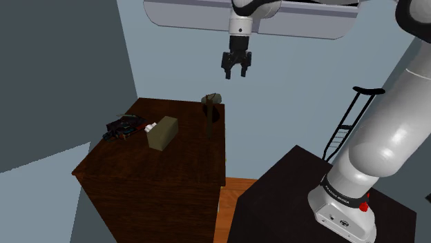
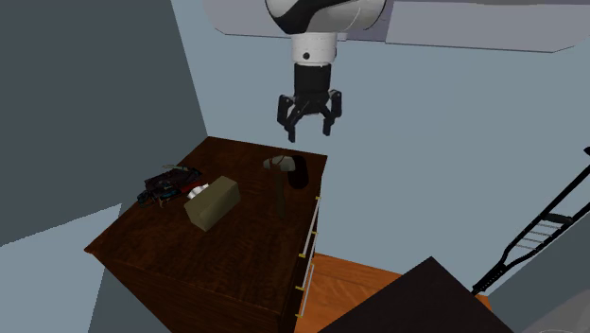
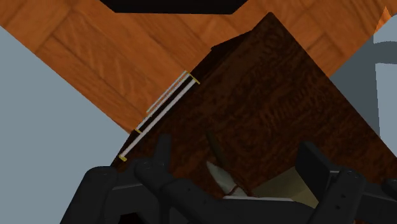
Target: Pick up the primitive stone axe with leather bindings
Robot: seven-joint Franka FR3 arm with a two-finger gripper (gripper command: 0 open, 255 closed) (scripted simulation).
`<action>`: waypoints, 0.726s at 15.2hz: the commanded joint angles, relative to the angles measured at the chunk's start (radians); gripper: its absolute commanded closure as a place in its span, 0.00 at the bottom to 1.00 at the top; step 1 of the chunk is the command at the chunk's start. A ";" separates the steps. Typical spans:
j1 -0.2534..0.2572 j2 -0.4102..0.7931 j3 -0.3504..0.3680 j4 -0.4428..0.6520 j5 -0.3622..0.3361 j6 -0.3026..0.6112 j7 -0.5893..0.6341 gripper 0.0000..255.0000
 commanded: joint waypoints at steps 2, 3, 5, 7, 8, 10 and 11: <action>0.006 0.147 0.006 0.125 0.004 -0.027 -0.009 0.00; 0.008 0.195 0.008 0.168 0.005 -0.038 -0.012 0.00; 0.012 0.293 0.013 0.260 0.006 -0.064 -0.017 0.00; 0.016 0.393 0.018 0.360 0.006 -0.096 -0.021 0.00; 0.018 0.445 0.020 0.415 0.006 -0.115 -0.023 0.00; 0.023 0.552 0.025 0.534 0.005 -0.158 -0.025 0.00; 0.026 0.599 0.027 0.588 0.005 -0.179 -0.026 0.00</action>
